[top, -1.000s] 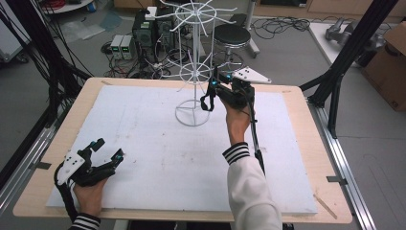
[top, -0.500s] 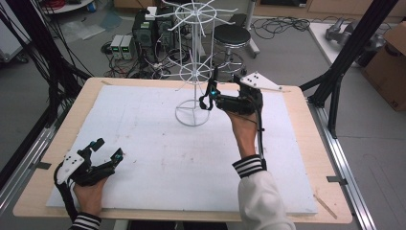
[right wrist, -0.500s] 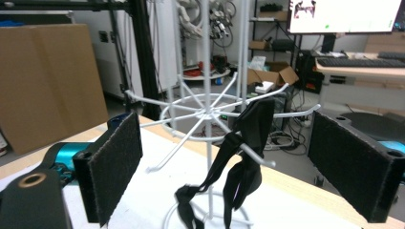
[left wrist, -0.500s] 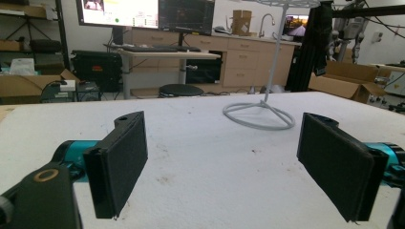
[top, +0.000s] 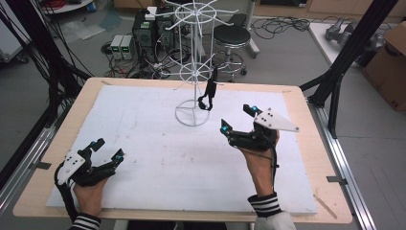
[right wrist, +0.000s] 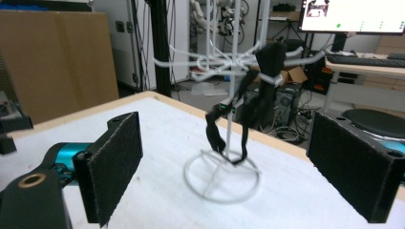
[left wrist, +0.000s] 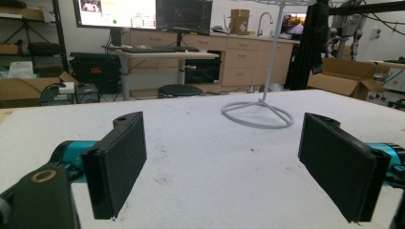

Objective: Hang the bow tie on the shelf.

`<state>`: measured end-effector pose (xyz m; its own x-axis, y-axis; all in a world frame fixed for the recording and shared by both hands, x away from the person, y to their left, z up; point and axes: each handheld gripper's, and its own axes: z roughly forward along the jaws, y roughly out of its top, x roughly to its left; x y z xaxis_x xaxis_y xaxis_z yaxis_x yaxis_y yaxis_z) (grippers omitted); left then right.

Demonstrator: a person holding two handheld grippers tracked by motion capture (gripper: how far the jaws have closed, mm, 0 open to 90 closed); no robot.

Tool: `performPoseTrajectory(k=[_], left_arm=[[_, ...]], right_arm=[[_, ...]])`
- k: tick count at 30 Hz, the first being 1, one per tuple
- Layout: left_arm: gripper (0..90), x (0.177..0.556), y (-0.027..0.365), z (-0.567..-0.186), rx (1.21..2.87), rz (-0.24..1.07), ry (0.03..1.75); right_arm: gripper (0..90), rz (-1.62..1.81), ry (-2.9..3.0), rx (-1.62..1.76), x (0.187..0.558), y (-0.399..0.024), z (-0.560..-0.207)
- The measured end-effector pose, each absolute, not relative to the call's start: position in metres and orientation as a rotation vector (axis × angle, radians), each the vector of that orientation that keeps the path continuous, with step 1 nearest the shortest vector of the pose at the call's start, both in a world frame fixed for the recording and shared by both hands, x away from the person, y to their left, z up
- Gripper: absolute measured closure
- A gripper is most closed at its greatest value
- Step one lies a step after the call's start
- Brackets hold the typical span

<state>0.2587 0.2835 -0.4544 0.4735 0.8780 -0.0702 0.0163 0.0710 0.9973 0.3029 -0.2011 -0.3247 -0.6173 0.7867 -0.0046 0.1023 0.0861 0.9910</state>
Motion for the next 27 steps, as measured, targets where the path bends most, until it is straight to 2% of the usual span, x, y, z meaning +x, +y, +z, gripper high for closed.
performPoseTrajectory(k=[21, 27], left_arm=[[15.0, 0.258, 0.283, -0.455, 1.355, 0.79, 0.858], [15.0, 0.258, 0.283, -0.455, 1.355, 0.79, 0.859]], right_arm=[[11.0, 1.47, 1.731, 0.962, 0.26, -0.257, -0.425], [11.0, 1.477, 1.674, 0.975, 0.26, -0.27, -0.435]])
